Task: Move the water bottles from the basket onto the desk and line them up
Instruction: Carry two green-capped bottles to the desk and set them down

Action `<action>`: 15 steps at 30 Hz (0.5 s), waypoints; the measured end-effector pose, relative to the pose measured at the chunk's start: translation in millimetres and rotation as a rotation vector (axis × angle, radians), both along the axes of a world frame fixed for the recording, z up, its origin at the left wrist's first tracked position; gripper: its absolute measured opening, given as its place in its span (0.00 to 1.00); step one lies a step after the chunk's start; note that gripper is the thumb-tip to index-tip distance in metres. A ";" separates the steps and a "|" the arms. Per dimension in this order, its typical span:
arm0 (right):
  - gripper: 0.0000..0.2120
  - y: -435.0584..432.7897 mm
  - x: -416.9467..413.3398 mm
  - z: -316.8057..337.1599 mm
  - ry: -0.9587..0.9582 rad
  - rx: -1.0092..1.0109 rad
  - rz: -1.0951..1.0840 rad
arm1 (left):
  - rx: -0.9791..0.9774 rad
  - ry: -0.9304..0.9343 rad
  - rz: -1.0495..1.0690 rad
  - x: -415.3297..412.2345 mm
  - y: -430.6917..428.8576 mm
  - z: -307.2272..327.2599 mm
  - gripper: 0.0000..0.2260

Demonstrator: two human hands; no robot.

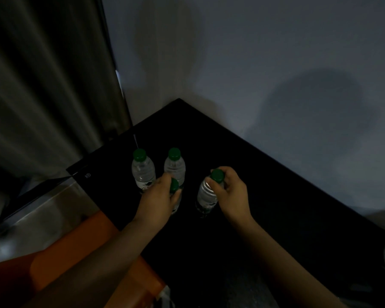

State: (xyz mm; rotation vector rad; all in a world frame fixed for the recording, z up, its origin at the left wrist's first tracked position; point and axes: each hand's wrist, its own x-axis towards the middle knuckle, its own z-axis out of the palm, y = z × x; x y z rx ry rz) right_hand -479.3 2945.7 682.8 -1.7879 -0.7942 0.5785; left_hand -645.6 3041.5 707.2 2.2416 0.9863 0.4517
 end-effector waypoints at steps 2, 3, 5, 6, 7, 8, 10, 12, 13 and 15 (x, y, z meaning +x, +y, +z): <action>0.10 3.8 0.4 -4.0 -0.006 -0.007 0.003 | -0.001 0.007 0.001 -0.4 0.6 -0.2 0.09; 0.10 5.1 0.7 -6.3 -0.007 -0.012 0.004 | 0.001 0.010 0.001 -0.5 1.3 -0.1 0.09; 0.11 5.4 1.6 -10.6 -0.011 -0.022 0.006 | 0.001 0.012 -0.002 -0.2 1.4 -0.2 0.09; 0.11 5.7 1.4 -12.3 -0.014 -0.022 0.009 | 0.000 0.011 -0.001 -0.7 1.7 -0.3 0.09; 0.11 6.0 1.3 -13.4 -0.018 -0.021 0.011 | -0.002 0.010 -0.001 -1.2 2.2 -0.4 0.09; 0.11 6.8 1.6 -13.5 -0.024 -0.024 0.011 | -0.005 0.008 -0.003 -1.4 2.6 -0.5 0.09; 0.10 9.3 2.9 -13.7 -0.046 -0.039 0.000 | -0.017 0.009 -0.008 -1.3 3.2 -0.5 0.08; 0.11 12.3 5.6 -13.5 -0.083 -0.065 -0.028 | -0.023 0.014 -0.007 -0.6 2.7 -0.1 0.07; 0.11 13.4 6.6 -12.7 -0.098 -0.080 -0.033 | -0.027 0.016 -0.006 -0.6 2.1 0.2 0.07; 0.11 14.9 8.0 -10.4 -0.095 -0.100 -0.014 | -0.034 0.019 -0.004 -0.4 1.1 0.5 0.07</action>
